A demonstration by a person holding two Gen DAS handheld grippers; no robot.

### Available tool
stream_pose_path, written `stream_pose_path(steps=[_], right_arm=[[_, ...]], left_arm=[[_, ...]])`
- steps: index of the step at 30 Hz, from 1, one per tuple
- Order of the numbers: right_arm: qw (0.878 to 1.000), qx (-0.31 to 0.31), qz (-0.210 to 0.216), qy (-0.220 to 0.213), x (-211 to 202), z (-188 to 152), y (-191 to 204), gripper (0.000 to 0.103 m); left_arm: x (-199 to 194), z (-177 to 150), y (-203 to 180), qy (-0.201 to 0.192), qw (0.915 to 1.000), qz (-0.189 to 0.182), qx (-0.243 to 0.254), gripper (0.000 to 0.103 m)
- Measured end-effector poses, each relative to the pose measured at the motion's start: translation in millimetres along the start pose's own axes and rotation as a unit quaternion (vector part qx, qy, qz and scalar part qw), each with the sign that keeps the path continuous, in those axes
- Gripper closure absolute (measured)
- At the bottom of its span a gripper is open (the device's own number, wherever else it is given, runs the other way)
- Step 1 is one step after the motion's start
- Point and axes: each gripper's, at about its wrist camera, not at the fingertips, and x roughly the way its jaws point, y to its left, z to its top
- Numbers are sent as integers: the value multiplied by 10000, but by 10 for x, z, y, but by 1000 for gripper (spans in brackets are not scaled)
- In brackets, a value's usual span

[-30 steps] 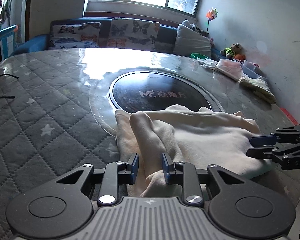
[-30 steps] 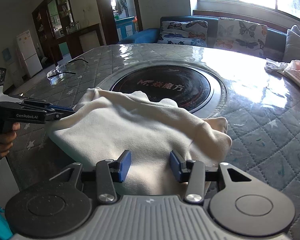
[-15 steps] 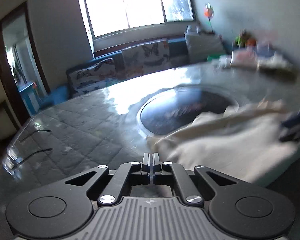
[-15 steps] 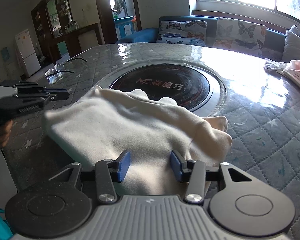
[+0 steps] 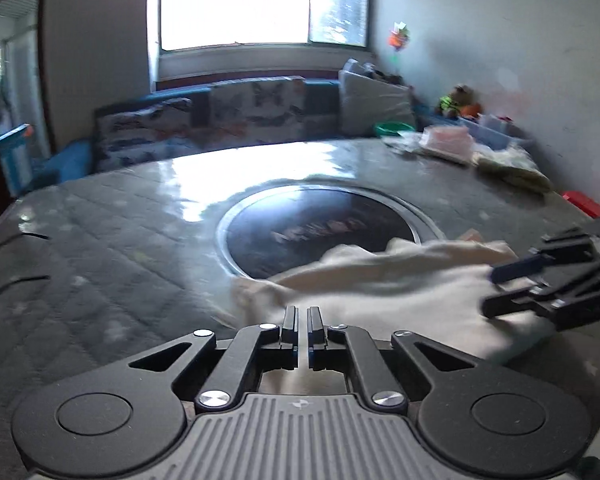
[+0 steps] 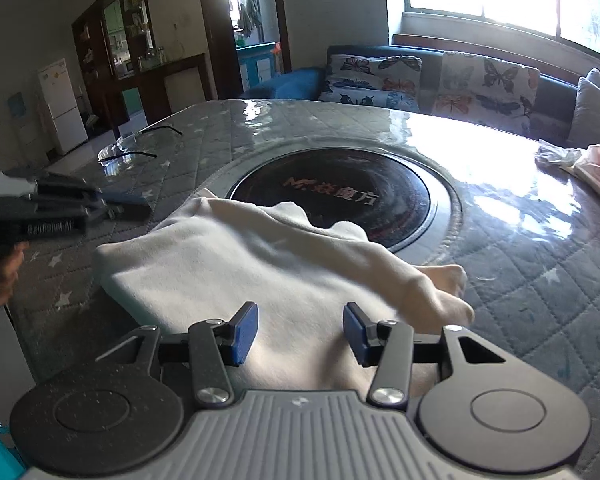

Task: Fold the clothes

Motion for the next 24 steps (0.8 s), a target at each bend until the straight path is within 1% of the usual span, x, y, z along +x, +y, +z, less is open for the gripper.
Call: stream_pose_path(steps=[2, 4, 6, 7, 10, 13, 15, 17, 18, 20, 24], right_arm=[[10000, 29, 17, 40, 39, -5, -5, 55], [9999, 44, 18, 91, 65, -17, -18, 55], [9999, 49, 39, 87, 37, 2, -38, 55], [9999, 85, 51, 63, 18, 27, -59, 55], [9998, 137, -97, -72, 12, 136, -138, 55], [9995, 231, -198, -44, 114, 204, -235, 55], [9992, 294, -263, -23, 184, 248, -299, 56], [9988, 335, -333, 97, 287, 242, -360, 56], [9984, 352, -407, 146, 332, 236, -379, 59], [9980, 393, -472, 177, 365, 246, -397, 60], [9989, 297, -359, 77, 392, 334, -291, 60]], left_arm=[[115, -50, -40, 193, 9998, 10, 81, 97], [184, -101, -12, 315, 9995, 41, 63, 93], [143, -93, -5, 319, 9995, -9, -19, 90], [126, -72, 1, 312, 9995, -1, -29, 85], [94, -3, -1, 238, 9997, 11, 13, 82], [156, 90, -29, 189, 9998, -51, 14, 76], [223, 147, -40, 201, 9998, -65, -10, 75], [331, 216, -47, 253, 9996, -53, -62, 75], [378, 244, -37, 293, 9995, -51, -98, 75], [460, 299, -15, 373, 9992, -4, -170, 74], [571, 396, -30, 388, 9990, -85, -183, 71]])
